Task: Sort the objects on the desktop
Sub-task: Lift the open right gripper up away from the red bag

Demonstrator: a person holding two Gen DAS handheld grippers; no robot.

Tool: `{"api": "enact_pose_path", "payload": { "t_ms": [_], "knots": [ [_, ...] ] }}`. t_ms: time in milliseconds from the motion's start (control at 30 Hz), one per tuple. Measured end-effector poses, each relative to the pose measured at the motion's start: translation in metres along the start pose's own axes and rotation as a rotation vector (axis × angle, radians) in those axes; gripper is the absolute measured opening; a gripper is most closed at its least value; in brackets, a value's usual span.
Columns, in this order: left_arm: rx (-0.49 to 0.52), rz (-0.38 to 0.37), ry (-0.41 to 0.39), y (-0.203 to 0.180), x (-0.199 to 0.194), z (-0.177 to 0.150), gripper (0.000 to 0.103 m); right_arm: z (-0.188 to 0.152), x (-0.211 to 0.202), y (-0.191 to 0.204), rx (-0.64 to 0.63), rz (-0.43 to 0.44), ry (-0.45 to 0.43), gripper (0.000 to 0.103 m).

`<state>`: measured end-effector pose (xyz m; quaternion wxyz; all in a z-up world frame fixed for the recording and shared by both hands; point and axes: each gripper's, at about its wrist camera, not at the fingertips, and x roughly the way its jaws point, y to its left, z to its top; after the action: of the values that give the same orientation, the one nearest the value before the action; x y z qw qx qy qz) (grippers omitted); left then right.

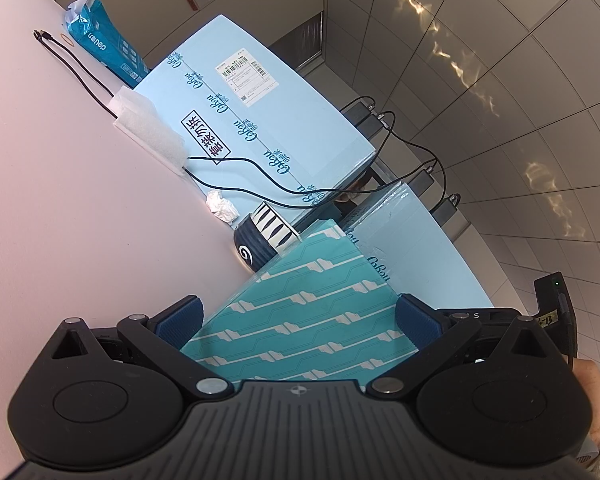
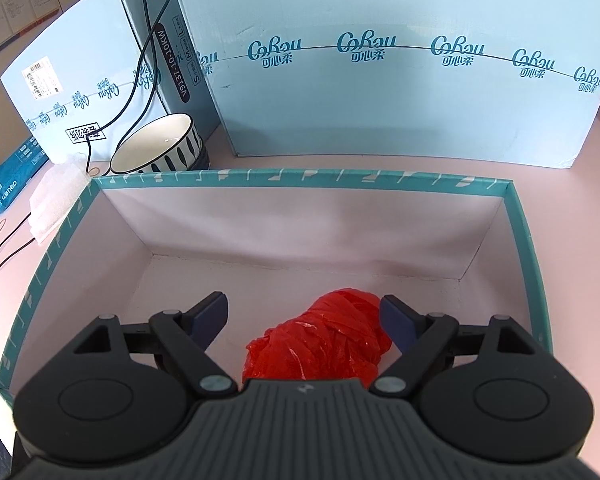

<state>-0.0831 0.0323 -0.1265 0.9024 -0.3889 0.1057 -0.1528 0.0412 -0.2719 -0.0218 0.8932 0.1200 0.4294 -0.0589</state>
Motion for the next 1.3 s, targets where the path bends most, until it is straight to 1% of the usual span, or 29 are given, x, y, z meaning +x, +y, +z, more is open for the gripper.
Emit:
{"api": "enact_pose_path", "payload": {
  "t_ms": [300,700,1100,1300],
  "knots": [
    [0.001,0.001,-0.001,0.000,0.000,0.000,0.103,0.000,-0.002,0.000,0.008,-0.004,-0.020,0.086],
    [0.003,0.004,-0.002,0.001,0.000,0.000,0.103,-0.001,-0.011,-0.006,0.044,0.010,-0.092,0.086],
    [0.004,0.005,-0.002,0.000,0.000,0.001,0.103,-0.003,-0.017,-0.003,0.024,-0.025,-0.139,0.086],
    [0.005,0.006,-0.002,0.000,0.000,0.000,0.103,-0.006,-0.023,-0.004,0.033,-0.031,-0.190,0.086]
  ]
}}
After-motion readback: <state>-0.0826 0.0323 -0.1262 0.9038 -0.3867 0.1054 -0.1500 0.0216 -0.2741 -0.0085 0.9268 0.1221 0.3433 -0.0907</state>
